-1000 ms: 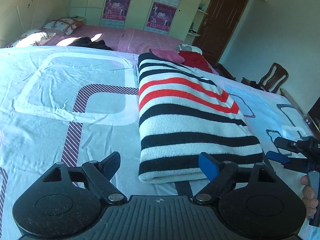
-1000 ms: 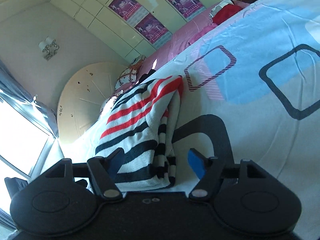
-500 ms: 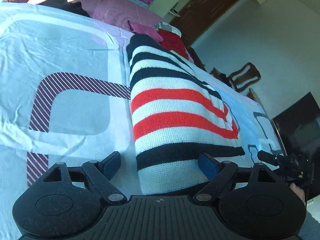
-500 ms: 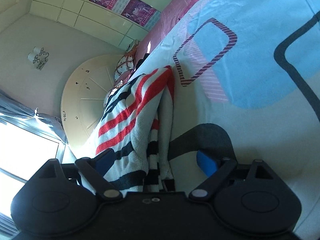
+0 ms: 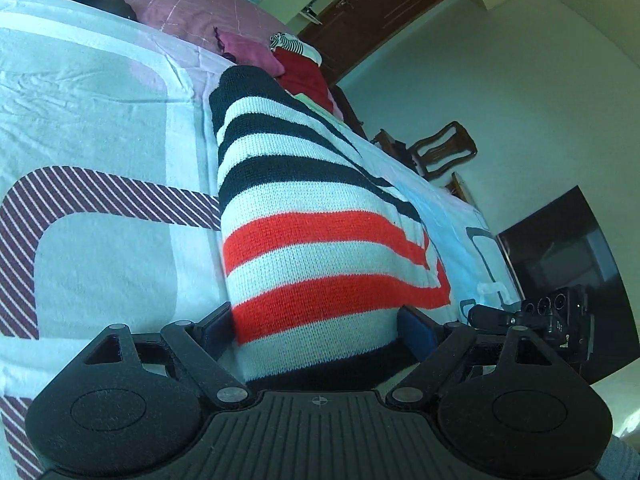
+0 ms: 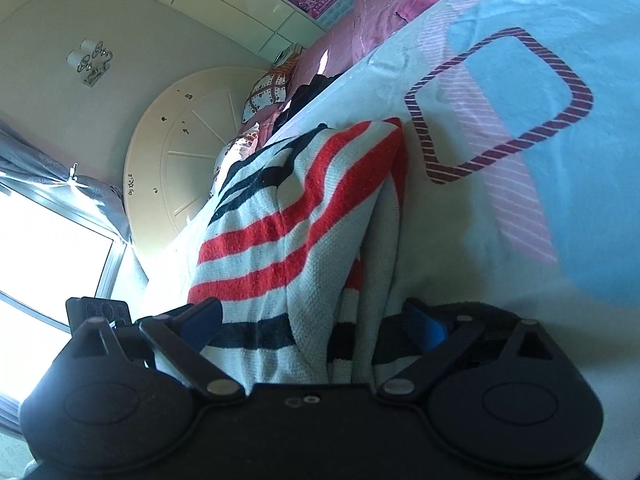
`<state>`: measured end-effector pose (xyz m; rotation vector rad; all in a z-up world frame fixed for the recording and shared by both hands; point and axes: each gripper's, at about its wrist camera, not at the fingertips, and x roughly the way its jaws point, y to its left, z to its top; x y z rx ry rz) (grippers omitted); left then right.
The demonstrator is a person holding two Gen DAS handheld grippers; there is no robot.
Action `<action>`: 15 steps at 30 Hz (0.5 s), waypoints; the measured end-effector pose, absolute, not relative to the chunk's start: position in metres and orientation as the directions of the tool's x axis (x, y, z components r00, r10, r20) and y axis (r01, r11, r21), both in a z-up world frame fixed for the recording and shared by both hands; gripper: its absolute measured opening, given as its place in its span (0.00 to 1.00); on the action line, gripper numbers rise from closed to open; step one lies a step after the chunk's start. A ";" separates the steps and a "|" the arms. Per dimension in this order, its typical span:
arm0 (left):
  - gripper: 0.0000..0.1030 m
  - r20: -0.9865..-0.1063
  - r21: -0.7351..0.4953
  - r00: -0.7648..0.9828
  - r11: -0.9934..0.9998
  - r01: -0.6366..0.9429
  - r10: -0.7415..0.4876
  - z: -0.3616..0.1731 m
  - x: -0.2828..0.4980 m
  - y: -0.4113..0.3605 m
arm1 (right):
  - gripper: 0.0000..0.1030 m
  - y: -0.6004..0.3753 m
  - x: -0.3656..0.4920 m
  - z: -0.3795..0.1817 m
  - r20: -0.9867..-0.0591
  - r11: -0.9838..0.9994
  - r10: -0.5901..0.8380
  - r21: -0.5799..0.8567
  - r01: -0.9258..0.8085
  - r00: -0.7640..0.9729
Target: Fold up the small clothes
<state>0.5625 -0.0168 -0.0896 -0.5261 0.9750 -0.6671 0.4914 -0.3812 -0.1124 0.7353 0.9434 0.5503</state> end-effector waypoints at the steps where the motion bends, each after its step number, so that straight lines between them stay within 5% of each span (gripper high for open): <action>1: 0.82 -0.572 -0.673 0.394 0.686 0.276 -0.720 -0.090 0.565 -0.018 | 0.95 -0.379 0.495 -0.112 -0.519 0.636 0.708 0.764 -0.112 0.479; 11: 0.82 -0.593 -0.617 0.409 0.718 0.322 -0.693 -0.086 0.571 -0.032 | 0.93 -0.355 0.514 -0.108 -0.510 0.654 0.720 0.726 -0.213 0.471; 15: 0.82 -0.607 -0.587 0.414 0.734 0.343 -0.679 -0.084 0.572 -0.039 | 0.76 -0.364 0.510 -0.110 -0.513 0.661 0.716 0.716 -0.224 0.474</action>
